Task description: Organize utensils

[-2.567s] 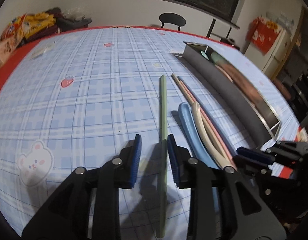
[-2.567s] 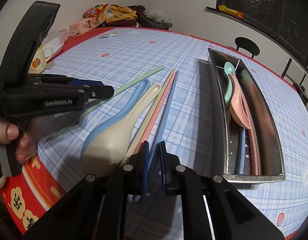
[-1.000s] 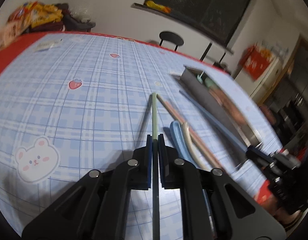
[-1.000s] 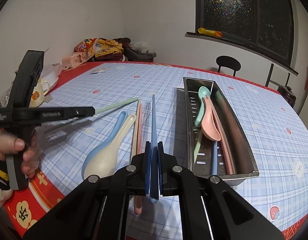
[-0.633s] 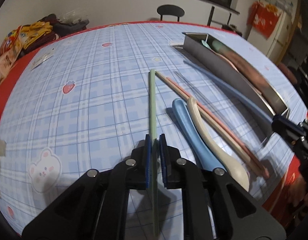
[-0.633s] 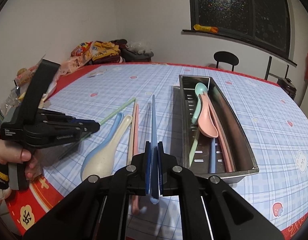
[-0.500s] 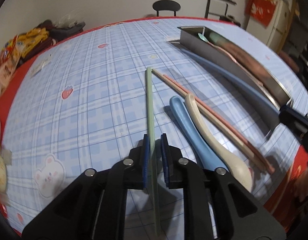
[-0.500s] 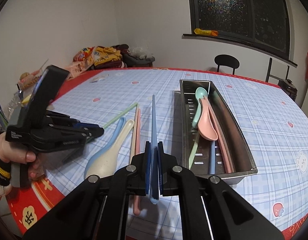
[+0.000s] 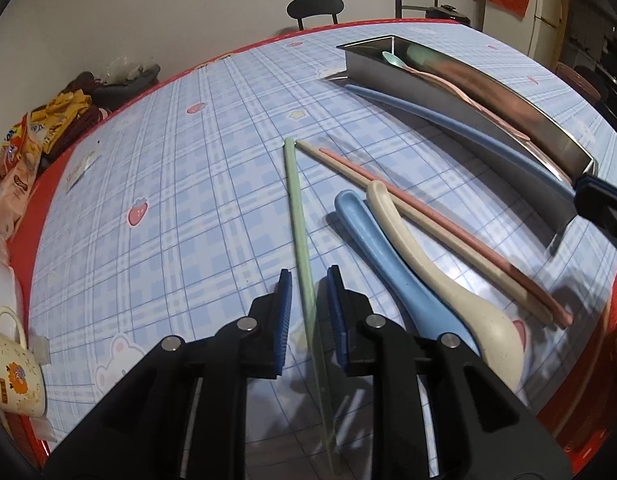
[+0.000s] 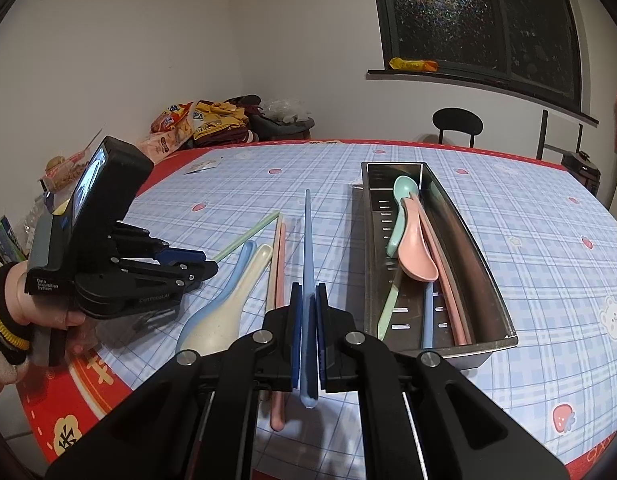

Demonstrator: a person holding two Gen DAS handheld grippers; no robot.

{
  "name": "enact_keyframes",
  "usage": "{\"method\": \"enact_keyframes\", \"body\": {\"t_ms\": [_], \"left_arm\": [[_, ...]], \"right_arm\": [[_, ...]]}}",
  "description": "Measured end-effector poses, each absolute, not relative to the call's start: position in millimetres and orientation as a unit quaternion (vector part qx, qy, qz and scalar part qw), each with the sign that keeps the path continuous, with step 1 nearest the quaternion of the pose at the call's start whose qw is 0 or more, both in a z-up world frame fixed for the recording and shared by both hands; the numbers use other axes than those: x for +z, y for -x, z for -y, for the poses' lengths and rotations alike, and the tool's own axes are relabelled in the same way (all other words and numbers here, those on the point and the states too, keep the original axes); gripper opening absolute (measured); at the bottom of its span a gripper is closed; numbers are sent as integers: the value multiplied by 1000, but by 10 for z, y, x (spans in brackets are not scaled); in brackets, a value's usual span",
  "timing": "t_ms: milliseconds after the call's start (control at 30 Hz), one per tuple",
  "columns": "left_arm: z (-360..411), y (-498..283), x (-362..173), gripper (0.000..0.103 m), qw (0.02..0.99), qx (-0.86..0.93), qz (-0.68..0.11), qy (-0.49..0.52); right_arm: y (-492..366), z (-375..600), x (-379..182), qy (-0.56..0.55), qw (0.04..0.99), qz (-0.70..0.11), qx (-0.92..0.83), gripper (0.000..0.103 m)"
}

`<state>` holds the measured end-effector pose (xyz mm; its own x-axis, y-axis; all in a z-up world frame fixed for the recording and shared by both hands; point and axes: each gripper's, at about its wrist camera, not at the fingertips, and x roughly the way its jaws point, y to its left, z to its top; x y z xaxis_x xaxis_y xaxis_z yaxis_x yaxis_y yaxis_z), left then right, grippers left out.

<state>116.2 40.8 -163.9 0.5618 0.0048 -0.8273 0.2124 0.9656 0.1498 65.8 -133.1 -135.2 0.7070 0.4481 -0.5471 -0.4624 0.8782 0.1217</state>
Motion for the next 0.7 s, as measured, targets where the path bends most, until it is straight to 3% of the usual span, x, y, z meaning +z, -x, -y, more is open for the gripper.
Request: {"method": "enact_keyframes", "body": {"t_ms": [67,133,200,400,700], "left_arm": [[-363,-1192,-1634,22,871,-59,-468,-134],[-297,-1203,-1633,12,866,-70,-471,-153],[-294,-1207,-1632,12,867,-69,-470,-150],[-764,-1185,-1627,10,876,-83,-475,20],[-1181,-913,-1462,10,884,-90,-435,148]], "right_arm": [[-655,1324,-1348,13,925,-292,244,7],[-628,1330,-1335,13,927,-286,244,7],[-581,1355,-1309,8,929,-271,252,7],[-577,1364,-1303,6,929,-267,258,7],[-617,1367,-1305,0,926,-274,259,7]]}}
